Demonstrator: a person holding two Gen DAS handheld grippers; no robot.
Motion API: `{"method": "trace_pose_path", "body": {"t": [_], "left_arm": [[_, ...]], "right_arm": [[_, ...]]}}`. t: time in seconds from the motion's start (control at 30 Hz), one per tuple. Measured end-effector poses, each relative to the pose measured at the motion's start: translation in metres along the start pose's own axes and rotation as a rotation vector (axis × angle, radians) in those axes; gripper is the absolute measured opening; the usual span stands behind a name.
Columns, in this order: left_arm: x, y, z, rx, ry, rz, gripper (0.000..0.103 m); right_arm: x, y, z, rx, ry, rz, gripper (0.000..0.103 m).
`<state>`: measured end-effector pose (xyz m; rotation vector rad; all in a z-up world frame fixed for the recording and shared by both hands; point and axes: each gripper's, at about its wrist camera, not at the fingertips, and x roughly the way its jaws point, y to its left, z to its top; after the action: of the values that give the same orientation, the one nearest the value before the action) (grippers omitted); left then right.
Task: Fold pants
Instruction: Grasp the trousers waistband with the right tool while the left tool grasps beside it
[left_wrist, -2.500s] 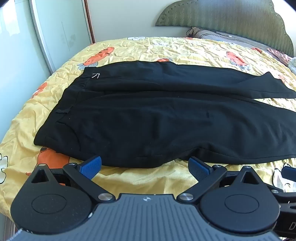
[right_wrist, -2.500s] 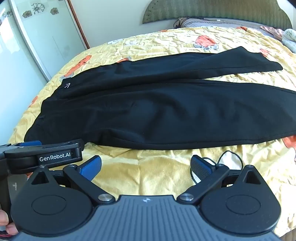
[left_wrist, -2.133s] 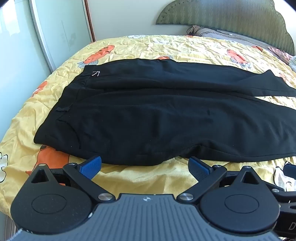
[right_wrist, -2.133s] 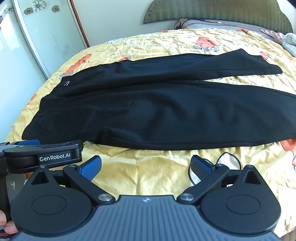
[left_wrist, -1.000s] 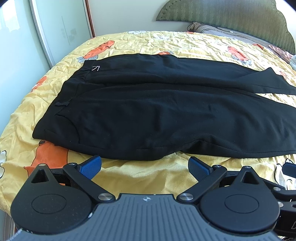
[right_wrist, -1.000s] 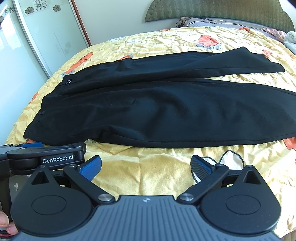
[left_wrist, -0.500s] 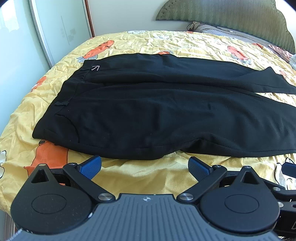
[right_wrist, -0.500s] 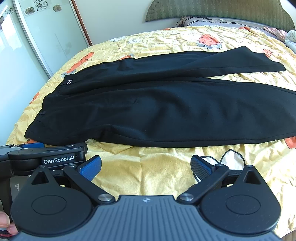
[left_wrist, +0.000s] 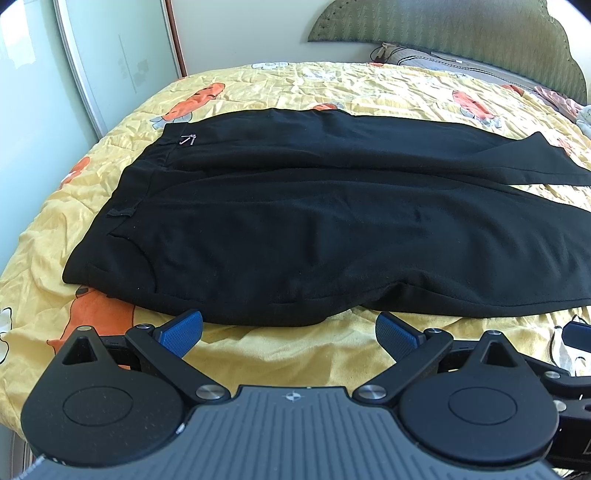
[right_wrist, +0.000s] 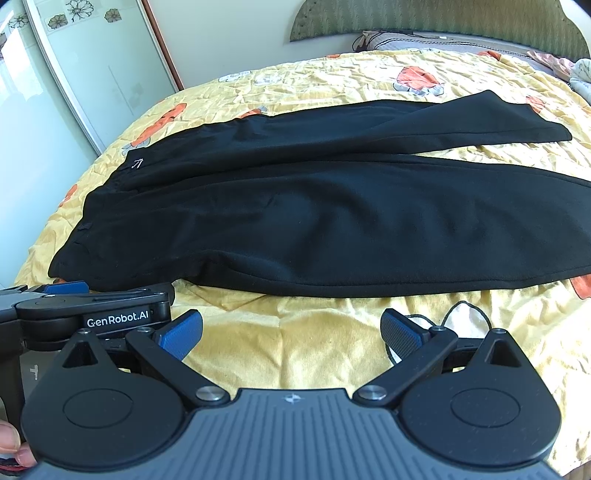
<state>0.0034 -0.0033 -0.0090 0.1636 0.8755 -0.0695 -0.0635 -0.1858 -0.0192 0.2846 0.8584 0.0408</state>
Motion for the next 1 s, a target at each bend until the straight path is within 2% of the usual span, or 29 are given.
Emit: {"method": "trace_pose_path", "body": {"t": [0.47, 0.63, 0.8, 0.83, 0.97, 1.0], "left_arm": [[0.012, 0.009, 0.013, -0.002, 0.012, 0.009, 0.102], [0.016, 0.016, 0.022, -0.009, 0.006, 0.016, 0.102], [0.024, 0.026, 0.036, -0.017, -0.005, 0.042, 0.102], [0.026, 0.029, 0.039, -0.020, -0.007, 0.047, 0.102], [0.036, 0.044, 0.056, -0.034, -0.016, 0.069, 0.102], [0.040, 0.049, 0.062, -0.039, -0.018, 0.078, 0.102]], "right_arm": [[0.007, 0.002, 0.012, -0.012, 0.005, 0.002, 0.103], [0.008, 0.003, 0.028, -0.055, -0.044, 0.021, 0.103], [-0.003, 0.015, 0.059, -0.250, -0.229, 0.043, 0.103], [-0.008, 0.019, 0.067, -0.300, -0.299, 0.047, 0.103], [-0.022, 0.027, 0.088, -0.539, -0.671, 0.094, 0.103], [-0.014, 0.029, 0.097, -0.607, -0.696, 0.116, 0.103]]}}
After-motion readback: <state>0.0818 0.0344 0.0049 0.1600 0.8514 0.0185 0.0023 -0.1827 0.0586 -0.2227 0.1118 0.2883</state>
